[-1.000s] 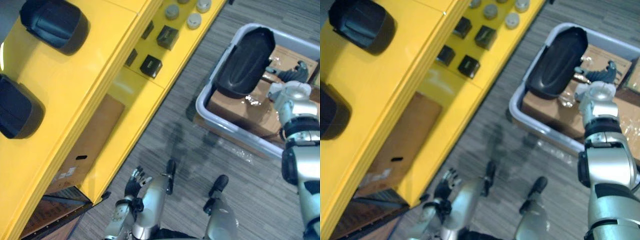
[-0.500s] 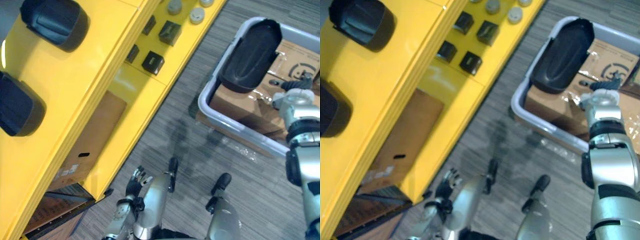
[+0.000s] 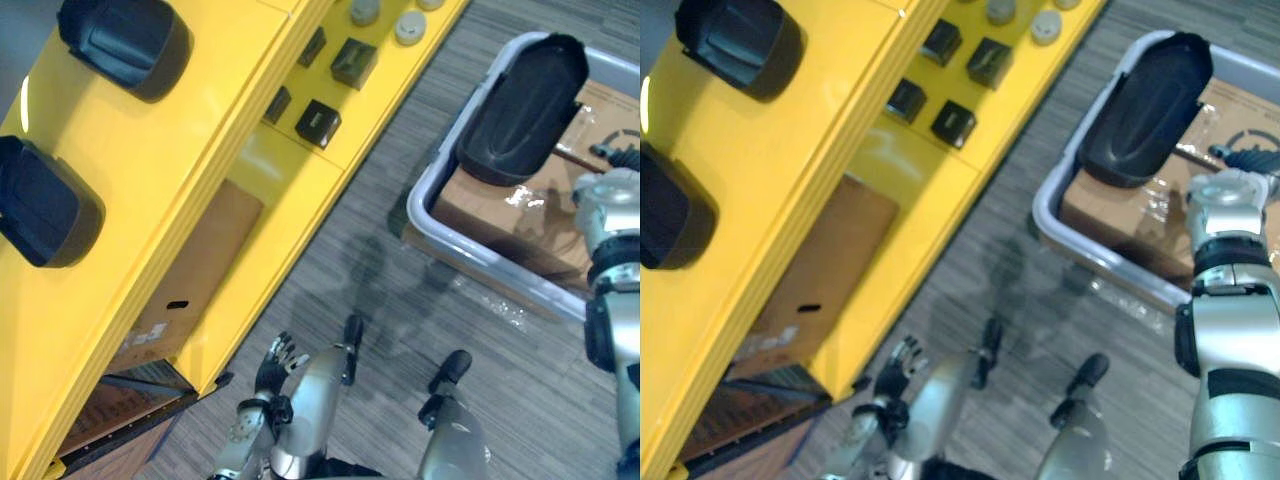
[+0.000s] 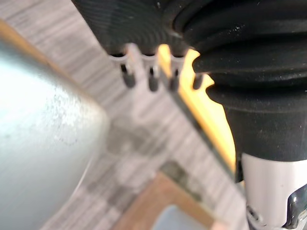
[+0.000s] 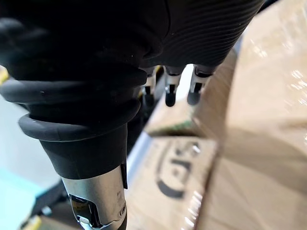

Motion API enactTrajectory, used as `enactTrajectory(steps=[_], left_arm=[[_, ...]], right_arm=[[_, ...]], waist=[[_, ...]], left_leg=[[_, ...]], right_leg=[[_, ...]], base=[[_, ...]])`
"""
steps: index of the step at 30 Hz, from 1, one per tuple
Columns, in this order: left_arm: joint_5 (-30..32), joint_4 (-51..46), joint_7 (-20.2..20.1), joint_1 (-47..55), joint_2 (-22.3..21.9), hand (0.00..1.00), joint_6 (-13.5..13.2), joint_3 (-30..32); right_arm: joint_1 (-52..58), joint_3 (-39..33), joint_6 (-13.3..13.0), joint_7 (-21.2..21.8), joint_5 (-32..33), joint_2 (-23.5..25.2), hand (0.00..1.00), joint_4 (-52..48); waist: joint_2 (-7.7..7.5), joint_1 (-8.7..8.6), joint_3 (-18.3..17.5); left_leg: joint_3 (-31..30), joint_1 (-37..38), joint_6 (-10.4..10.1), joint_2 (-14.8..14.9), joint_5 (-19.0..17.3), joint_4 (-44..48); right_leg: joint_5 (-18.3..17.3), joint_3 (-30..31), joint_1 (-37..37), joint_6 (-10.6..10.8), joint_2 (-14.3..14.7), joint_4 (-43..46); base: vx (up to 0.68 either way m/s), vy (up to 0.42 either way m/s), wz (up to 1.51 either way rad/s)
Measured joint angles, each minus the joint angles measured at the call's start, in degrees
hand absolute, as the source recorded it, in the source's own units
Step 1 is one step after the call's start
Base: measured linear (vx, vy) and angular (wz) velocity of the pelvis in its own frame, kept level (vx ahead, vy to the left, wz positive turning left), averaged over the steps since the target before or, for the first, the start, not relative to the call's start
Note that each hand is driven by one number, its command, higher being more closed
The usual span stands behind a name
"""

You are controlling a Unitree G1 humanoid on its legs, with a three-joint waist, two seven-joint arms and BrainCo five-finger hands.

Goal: Walk over and take plastic housings, then place them on the shelf

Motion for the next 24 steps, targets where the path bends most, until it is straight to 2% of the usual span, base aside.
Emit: enactTrajectory(steps=[3, 9, 14, 19, 24], left_arm=[[0.0, -0.2, -0.07, 0.54, 0.09, 0.0, 0.07, 0.0], [-0.03, -0.68, -0.41, 1.04, 0.14, 0.0, 0.47, 0.0], [-1.66, -1.04, -0.45, 1.52, 0.19, 0.0, 0.54, -0.04], [-1.72, -1.11, -0.48, 1.52, 0.15, 0.0, 0.41, -0.04], [-2.21, -1.76, -0.6, 1.47, 0.14, 0.0, 0.25, 0.01]], right_arm=[[-1.0, -0.65, -0.32, 0.02, -0.74, 0.0, 0.0, -2.53], [-2.21, -0.56, -0.83, 0.57, -1.12, 0.23, 0.0, -2.58], [-2.34, -0.12, -0.83, 4.49, -1.12, 1.06, 0.0, -2.57], [-2.35, 3.8, -0.88, 8.36, -1.05, 1.17, 0.0, -2.53], [-2.5, 5.93, -1.07, 10.57, -0.97, 1.55, 0.0, -2.08]], waist=[[0.0, -0.76, 0.0], [0.0, -0.78, 0.0], [0.0, -0.65, 0.0], [0.0, -0.28, 0.0], [0.01, 1.11, -0.01]], left_leg=[[0.25, 0.98, -0.04, 0.18, -0.03, -0.09], [0.42, 2.84, -0.39, 0.59, 0.31, -1.11], [0.39, 3.65, -0.85, 0.69, 1.14, -2.98], [0.24, 3.52, -0.89, 0.6, 1.19, -3.73], [-0.05, 1.77, -0.87, 0.52, 1.19, -3.57]], right_leg=[[-0.06, 0.11, 0.81, -0.06, 0.08, -0.07], [-0.07, 0.14, 2.23, -0.08, 0.48, -0.38], [0.03, 0.03, 2.36, 0.06, 0.73, -0.97], [0.01, -0.14, 2.04, 0.05, 0.72, -1.1], [-0.01, -0.44, 0.49, 0.06, 0.68, -0.98]], base=[[-0.05, 0.025, -0.04], [-0.01, 0.005, -0.02], [0.0, 0.0, 0.0], [0.0, 0.0, 0.0], [0.0, 0.003, 0.01]])
